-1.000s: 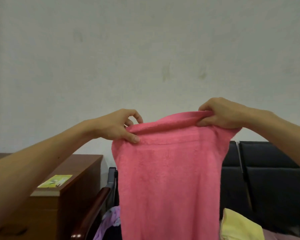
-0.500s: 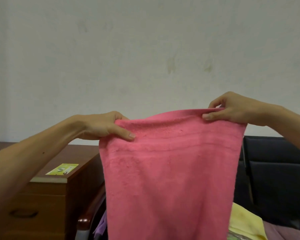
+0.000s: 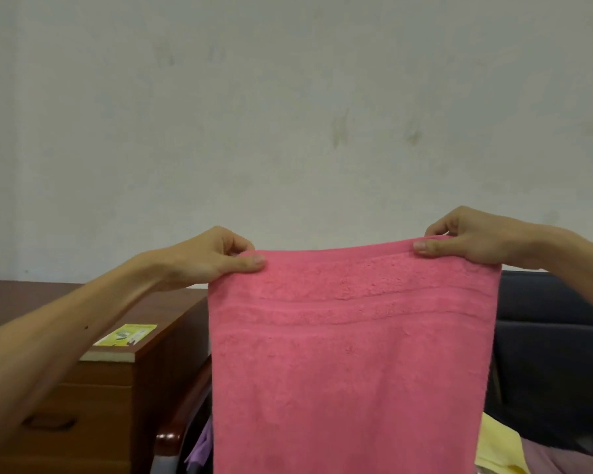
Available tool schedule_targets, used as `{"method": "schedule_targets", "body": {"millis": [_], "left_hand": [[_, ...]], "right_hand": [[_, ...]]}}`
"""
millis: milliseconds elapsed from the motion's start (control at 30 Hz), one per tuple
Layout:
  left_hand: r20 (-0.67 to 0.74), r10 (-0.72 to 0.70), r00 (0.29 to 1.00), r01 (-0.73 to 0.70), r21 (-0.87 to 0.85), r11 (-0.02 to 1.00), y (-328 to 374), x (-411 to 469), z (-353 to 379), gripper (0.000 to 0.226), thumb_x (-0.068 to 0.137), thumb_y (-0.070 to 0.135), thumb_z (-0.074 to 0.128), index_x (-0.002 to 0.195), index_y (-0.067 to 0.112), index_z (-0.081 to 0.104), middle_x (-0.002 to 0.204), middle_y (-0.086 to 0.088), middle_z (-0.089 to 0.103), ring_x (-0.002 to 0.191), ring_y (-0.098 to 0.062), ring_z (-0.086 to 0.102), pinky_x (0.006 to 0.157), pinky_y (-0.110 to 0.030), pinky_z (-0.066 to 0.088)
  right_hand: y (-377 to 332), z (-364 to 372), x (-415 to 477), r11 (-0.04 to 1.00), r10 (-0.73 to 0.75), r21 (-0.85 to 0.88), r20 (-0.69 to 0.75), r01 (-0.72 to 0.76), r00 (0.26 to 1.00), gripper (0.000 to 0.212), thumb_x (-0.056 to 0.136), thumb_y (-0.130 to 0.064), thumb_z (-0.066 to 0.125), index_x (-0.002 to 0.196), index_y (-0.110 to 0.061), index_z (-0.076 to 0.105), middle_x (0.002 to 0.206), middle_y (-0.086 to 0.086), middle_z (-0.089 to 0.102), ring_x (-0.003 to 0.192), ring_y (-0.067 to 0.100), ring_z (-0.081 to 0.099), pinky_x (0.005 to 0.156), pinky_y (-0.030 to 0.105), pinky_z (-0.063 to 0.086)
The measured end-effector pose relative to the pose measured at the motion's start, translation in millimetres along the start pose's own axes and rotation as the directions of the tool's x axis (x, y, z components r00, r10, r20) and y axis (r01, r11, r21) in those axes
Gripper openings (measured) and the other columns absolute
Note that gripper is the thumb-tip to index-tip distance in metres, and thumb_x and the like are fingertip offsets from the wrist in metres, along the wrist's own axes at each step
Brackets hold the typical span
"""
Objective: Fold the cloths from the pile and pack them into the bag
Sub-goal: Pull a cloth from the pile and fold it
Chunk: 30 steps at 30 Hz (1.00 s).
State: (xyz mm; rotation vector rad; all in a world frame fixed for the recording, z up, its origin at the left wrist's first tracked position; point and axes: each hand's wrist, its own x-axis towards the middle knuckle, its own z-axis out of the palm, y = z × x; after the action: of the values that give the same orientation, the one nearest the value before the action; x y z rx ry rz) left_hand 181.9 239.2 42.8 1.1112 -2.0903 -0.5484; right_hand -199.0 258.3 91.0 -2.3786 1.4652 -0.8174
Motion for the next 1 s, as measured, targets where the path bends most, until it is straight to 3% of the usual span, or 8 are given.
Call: {"method": "schedule_targets", "body": {"millis": [133,333,433,500,567,733,833,1000], "left_hand": [[-0.083,0.010,0.997,0.005,0.174,0.985,-13,1,3,0.048,0.078,0.050,0.067,0.084,0.003,0.073,0.072,-0.003,0.063,0.065,-0.007,0.054,0.059,-0.017,0.042],[-0.138,-0.069,0.988,0.070,-0.003,0.998,1,6,17,0.032,0.090,0.036,0.069,0.084,0.005,0.075,0.073,-0.008,0.057,0.067,-0.020,0.049,0.050,-0.023,0.038],[-0.150,-0.100,0.984,0.084,-0.110,0.990,16,12,30,0.025,0.091,0.029,0.069,0.080,0.007,0.073,0.070,-0.004,0.054,0.060,-0.013,0.048,0.047,-0.020,0.038],[-0.145,-0.114,0.983,0.081,-0.213,0.974,30,18,41,0.023,0.093,0.024,0.068,0.079,0.005,0.070,0.063,0.003,0.056,0.051,-0.005,0.050,0.045,-0.017,0.041],[-0.129,-0.121,0.984,0.077,-0.303,0.950,42,25,51,0.023,0.093,0.021,0.067,0.076,0.005,0.068,0.055,0.008,0.057,0.047,-0.002,0.053,0.045,-0.016,0.043],[-0.135,-0.151,0.979,0.085,-0.403,0.911,67,36,69,0.025,0.092,0.025,0.070,0.077,0.006,0.072,0.059,0.003,0.063,0.048,-0.006,0.058,0.047,-0.017,0.046],[-0.172,-0.180,0.969,0.082,-0.463,0.883,71,40,72,0.028,0.092,0.025,0.070,0.092,-0.003,0.073,0.063,-0.001,0.063,0.050,-0.007,0.059,0.049,-0.019,0.050],[-0.199,-0.088,0.976,0.004,-0.388,0.922,72,38,77,0.024,0.093,0.021,0.068,0.087,-0.002,0.074,0.070,-0.007,0.069,0.062,-0.011,0.064,0.059,-0.022,0.055]], "right_hand": [[1,13,4,0.999,0.042,0.023,-0.002,-0.042,0.999,0.040,0.086,-0.046,0.064,0.065,-0.013,0.070,0.059,-0.004,0.062,0.053,0.005,0.055,0.051,0.016,0.042],[-4,31,8,0.938,0.184,0.301,-0.005,-0.174,0.983,0.033,0.096,-0.027,0.062,0.074,-0.004,0.070,0.076,0.012,0.065,0.063,0.015,0.055,0.061,0.026,0.048],[-16,42,14,0.866,0.237,0.453,-0.001,-0.211,0.971,0.024,0.096,-0.019,0.061,0.090,0.002,0.072,0.077,0.008,0.070,0.060,0.011,0.059,0.056,0.024,0.051],[-28,52,19,0.817,0.243,0.539,0.000,-0.204,0.970,0.018,0.096,-0.014,0.060,0.088,0.000,0.068,0.065,0.002,0.065,0.051,0.008,0.056,0.046,0.022,0.048],[-39,62,24,0.770,0.230,0.610,0.005,-0.185,0.973,0.016,0.096,-0.010,0.059,0.086,0.000,0.066,0.064,0.003,0.066,0.053,0.011,0.059,0.050,0.024,0.050],[-51,79,34,0.727,0.223,0.666,-0.002,-0.165,0.975,0.023,0.095,-0.012,0.061,0.107,0.007,0.067,0.098,0.017,0.070,0.084,0.023,0.065,0.075,0.036,0.056],[-56,85,34,0.685,0.220,0.708,0.022,-0.170,0.975,0.016,0.096,-0.012,0.059,0.100,0.002,0.065,0.090,0.014,0.067,0.073,0.020,0.064,0.064,0.032,0.057],[-61,90,33,0.627,0.214,0.757,0.060,-0.184,0.975,0.018,0.099,-0.011,0.054,0.104,0.003,0.065,0.086,0.013,0.071,0.065,0.016,0.069,0.059,0.026,0.059]]}}
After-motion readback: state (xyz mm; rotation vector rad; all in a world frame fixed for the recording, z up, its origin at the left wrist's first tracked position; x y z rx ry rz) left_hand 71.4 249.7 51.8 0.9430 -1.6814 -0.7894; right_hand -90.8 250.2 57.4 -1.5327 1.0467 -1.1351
